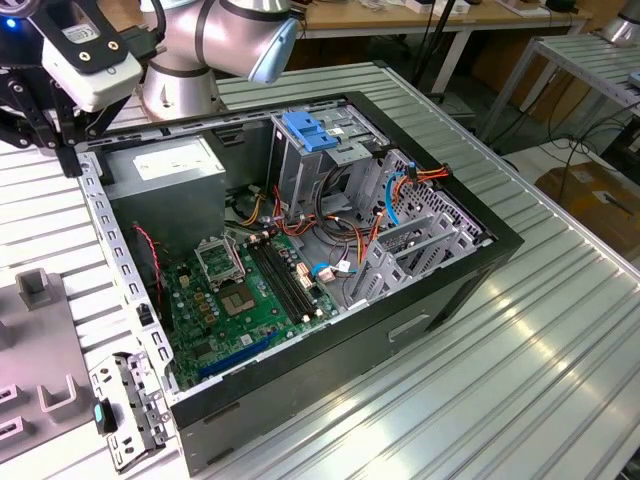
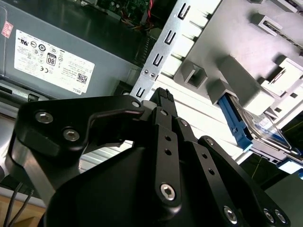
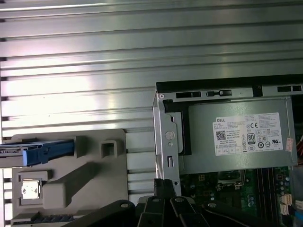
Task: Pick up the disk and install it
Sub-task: 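Reach for the disk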
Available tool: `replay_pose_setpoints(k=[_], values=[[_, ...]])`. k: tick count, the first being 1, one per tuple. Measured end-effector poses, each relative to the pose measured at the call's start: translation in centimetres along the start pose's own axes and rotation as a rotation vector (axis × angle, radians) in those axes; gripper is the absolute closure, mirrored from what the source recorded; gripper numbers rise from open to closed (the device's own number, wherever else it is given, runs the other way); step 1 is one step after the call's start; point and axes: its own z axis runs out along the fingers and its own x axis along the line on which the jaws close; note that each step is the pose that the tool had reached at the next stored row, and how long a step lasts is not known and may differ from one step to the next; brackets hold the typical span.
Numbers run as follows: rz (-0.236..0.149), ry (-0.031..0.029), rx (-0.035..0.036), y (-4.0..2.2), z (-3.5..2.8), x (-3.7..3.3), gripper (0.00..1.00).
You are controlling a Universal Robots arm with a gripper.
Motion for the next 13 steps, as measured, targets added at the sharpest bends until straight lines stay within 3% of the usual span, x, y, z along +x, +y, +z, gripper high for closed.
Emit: replay_pose_setpoints(k=[13], values=[[0.0, 0.0003, 0.0001, -0.07, 0.0, 0.93, 0.89]])
